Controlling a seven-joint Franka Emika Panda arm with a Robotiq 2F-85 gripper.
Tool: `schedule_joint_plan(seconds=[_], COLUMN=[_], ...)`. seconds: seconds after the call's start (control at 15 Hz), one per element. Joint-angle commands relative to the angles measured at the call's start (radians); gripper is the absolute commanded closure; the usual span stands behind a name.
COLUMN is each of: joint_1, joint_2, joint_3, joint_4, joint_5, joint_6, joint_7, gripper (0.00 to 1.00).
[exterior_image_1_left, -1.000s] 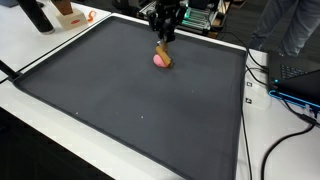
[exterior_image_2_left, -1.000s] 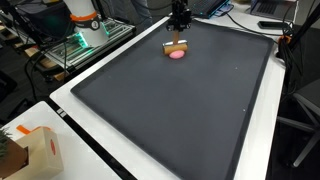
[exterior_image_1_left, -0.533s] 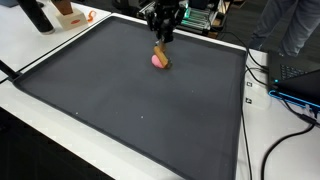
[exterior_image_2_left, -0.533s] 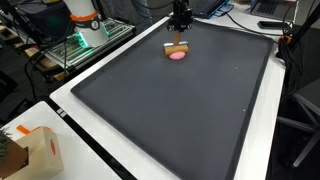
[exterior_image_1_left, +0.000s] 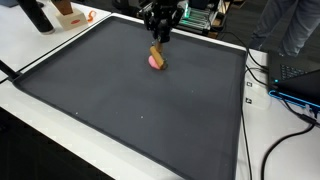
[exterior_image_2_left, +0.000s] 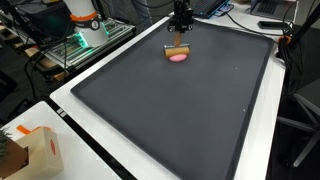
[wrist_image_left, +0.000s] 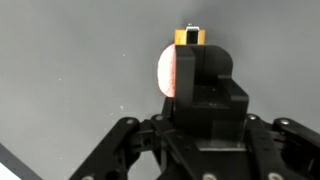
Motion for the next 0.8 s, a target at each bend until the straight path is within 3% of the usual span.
schedule_joint_plan(seconds=[0.0,0.73], joint_1=[-0.036,-0.059], joint_2=[0.093,0.099], joint_3=[-0.028,-0.038], joint_4=[0.003,0.013], joint_5=[-0.087,-0.087], joint_6=[0.049,0.031], joint_7=[0.036,0.027], gripper=[0.76,0.76])
